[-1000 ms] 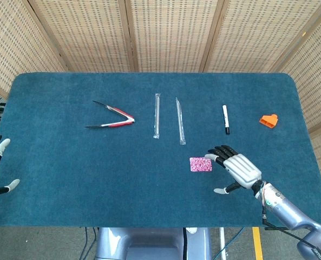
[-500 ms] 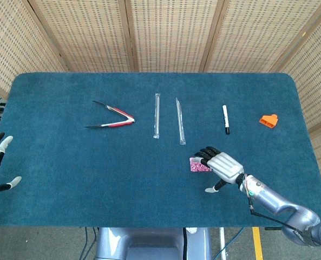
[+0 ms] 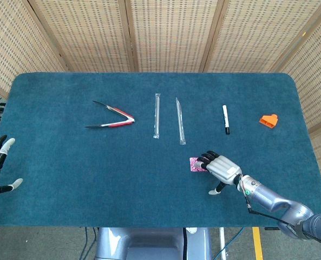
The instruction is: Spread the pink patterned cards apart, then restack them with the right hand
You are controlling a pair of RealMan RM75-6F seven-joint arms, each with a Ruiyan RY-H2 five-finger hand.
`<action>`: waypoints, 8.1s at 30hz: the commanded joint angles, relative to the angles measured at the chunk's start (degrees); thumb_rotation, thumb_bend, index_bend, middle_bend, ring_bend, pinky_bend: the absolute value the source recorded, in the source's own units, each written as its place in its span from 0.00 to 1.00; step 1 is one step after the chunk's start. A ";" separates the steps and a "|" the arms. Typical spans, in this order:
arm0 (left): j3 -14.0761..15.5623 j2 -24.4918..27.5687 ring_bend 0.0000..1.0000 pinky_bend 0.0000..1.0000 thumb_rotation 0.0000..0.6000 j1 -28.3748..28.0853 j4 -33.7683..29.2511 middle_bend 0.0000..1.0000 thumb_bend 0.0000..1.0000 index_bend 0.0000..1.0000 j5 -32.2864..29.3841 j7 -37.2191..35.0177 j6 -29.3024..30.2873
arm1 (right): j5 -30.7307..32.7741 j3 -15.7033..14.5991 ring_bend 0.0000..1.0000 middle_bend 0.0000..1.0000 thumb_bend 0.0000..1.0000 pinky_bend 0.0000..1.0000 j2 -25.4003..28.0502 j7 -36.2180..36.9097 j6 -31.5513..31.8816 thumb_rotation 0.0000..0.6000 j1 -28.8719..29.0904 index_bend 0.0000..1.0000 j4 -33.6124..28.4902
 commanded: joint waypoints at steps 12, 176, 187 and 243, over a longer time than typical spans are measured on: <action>0.35 0.06 0.00 0.00 0.97 0.22 -0.02 0.00 0.06 0.04 -0.11 -0.17 0.25 | 0.85 -2.03 0.00 0.11 0.18 0.00 -2.93 -3.08 0.89 1.00 0.16 0.14 4.19; 1.56 0.22 0.00 0.00 0.97 1.63 0.60 0.00 0.06 0.04 0.00 -1.78 1.32 | 0.36 -6.74 0.00 0.13 0.18 0.00 1.60 -19.95 5.41 1.00 -3.08 0.14 -1.28; 1.61 0.02 0.00 0.00 0.97 1.58 0.95 0.00 0.06 0.04 0.01 -1.95 0.97 | 0.18 -7.67 0.00 0.13 0.18 0.00 0.24 -20.11 4.84 1.00 -3.69 0.14 0.61; 1.72 0.20 0.00 0.00 0.97 1.84 1.87 0.00 0.06 0.04 0.23 -3.29 0.88 | 17.45 5.33 0.00 0.14 0.26 0.00 -8.28 -14.72 3.49 1.00 -0.73 0.32 4.56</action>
